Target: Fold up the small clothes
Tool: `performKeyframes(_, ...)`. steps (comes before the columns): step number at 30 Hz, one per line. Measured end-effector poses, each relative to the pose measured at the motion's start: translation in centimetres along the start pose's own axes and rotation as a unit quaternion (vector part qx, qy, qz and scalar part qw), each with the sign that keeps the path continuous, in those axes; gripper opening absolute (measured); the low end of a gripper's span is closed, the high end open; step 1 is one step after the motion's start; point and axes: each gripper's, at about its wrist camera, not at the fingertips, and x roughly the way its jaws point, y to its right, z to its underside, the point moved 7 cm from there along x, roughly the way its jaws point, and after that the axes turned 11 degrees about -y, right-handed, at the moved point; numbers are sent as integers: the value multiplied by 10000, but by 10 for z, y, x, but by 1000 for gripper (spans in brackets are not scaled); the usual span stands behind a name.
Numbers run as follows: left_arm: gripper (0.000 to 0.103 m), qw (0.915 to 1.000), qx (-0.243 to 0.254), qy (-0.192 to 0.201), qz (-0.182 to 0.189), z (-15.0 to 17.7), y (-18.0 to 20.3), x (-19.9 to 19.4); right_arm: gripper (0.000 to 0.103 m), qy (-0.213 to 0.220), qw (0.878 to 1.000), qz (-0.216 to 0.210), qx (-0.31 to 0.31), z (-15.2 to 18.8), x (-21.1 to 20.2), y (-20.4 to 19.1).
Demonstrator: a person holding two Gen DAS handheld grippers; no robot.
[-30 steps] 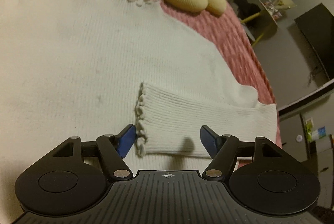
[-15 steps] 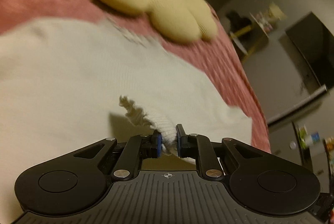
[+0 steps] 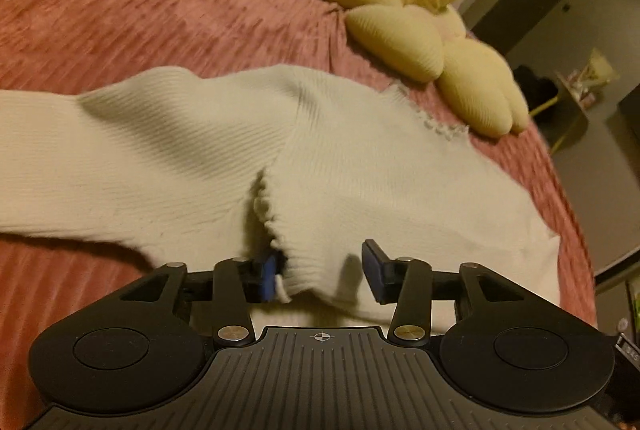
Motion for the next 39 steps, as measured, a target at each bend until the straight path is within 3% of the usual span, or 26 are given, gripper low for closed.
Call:
performKeyframes(2, 44, 10000, -36, 13, 32, -4, 0, 2, 46, 80, 9993, -93, 348, -5, 5, 9)
performKeyframes(4, 21, 10000, -92, 21, 18, -7, -1, 4, 39, 188, 9980, -106, 601, -12, 8, 16)
performKeyframes(6, 20, 9999, -148, 4, 83, -8, -1, 5, 27, 241, 9978, 91, 607, -18, 12, 19)
performKeyframes(8, 19, 9999, -43, 113, 104, -10, 0, 2, 9, 234, 9975, 354, 573, -22, 17, 21)
performKeyframes(12, 18, 9976, 388, 570, -88, -17, 3, -14, 8, 357, 9959, 826, -115, -23, 18, 5)
performKeyframes(14, 18, 9962, 504, 682, -206, -21, 3, -17, 8, 525, 9932, 833, -626, -19, 14, -8)
performKeyframes(16, 18, 9952, 615, 689, -312, -23, 2, -15, 8, 663, 9903, 857, -876, -16, 13, -12)
performKeyframes(18, 19, 9961, 616, 523, -356, -22, 0, -6, 8, 501, 9894, 1056, -866, -14, 20, -5)
performKeyframes(20, 23, 9971, 580, 205, -451, -15, -7, 6, 5, 372, 9887, 1207, -802, -12, 26, 2)
performKeyframes(24, 30, 9979, 484, 289, -317, -6, -16, 3, 6, 303, 9853, 1371, -972, -13, 24, -1)
performKeyframes(28, 56, 9987, 260, 385, -203, -7, -22, -11, 15, 333, 9859, 1366, -907, -11, 14, -4)
performKeyframes(30, 67, 9976, 190, 521, -423, -9, -27, -22, 17, 351, 9854, 1417, -876, -7, 6, -6)
performKeyframes(32, 67, 9967, 135, 624, -511, -9, -32, -32, 22, 420, 9810, 1644, -941, -1, -5, -11)
performKeyframes(34, 68, 9980, 80, 550, -311, -7, -32, -33, 22, 606, 9752, 1811, -1120, 1, -14, -23)
performKeyframes(39, 72, 9989, 70, 385, -268, 2, -27, -22, 22, 535, 9500, 2076, -2271, 3, 14, -65)
